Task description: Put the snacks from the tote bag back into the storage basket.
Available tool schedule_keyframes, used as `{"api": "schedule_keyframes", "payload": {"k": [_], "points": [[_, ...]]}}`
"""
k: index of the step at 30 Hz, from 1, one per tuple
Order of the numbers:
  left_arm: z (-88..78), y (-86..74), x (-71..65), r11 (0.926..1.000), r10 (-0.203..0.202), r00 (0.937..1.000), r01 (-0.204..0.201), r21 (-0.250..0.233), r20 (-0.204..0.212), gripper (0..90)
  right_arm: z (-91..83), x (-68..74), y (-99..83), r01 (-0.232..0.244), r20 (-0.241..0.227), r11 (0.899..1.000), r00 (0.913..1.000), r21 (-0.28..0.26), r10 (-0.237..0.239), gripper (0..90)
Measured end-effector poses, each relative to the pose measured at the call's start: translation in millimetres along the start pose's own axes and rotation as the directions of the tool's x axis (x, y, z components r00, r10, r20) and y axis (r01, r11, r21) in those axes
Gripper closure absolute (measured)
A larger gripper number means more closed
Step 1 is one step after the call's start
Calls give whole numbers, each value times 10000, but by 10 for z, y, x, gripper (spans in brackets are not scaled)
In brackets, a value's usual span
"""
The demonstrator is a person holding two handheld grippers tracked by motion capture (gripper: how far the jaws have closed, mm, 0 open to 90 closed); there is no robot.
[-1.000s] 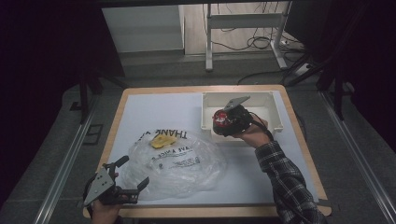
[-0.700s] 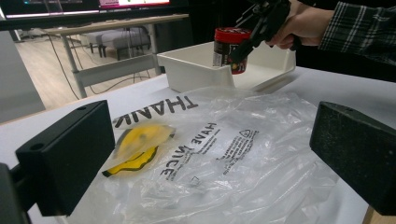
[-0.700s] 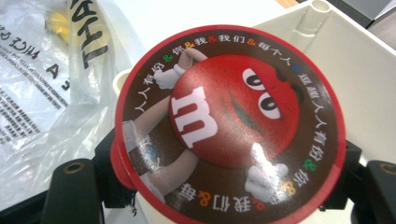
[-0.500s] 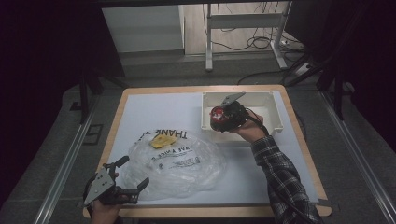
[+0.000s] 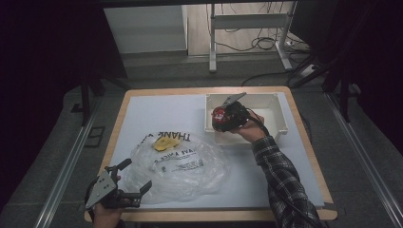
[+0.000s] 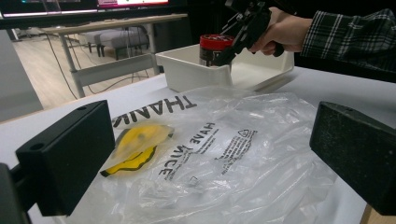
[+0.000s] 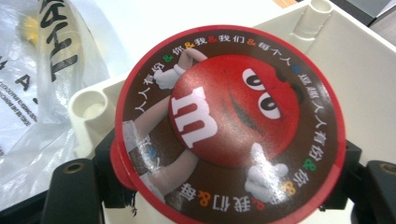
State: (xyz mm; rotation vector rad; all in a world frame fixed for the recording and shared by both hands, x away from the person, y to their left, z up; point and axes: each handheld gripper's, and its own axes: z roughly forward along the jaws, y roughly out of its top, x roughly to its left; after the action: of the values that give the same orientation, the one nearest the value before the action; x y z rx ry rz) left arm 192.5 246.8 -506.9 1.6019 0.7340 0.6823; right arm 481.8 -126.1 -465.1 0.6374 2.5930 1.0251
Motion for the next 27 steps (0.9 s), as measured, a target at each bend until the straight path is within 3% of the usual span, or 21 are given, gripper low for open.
{"api": "schedule_keyframes", "payload": {"k": [9,27], "points": [[5,-2,-1,10000,-4,10000,4,41,38,0,126,-50,6,-54,-122,10000,9999,15,55,259],[3,-3,2,10000,-34,10000,34,39,42,1,354,-153,-63,282,-364,9987,9990,433,-267,259]]}}
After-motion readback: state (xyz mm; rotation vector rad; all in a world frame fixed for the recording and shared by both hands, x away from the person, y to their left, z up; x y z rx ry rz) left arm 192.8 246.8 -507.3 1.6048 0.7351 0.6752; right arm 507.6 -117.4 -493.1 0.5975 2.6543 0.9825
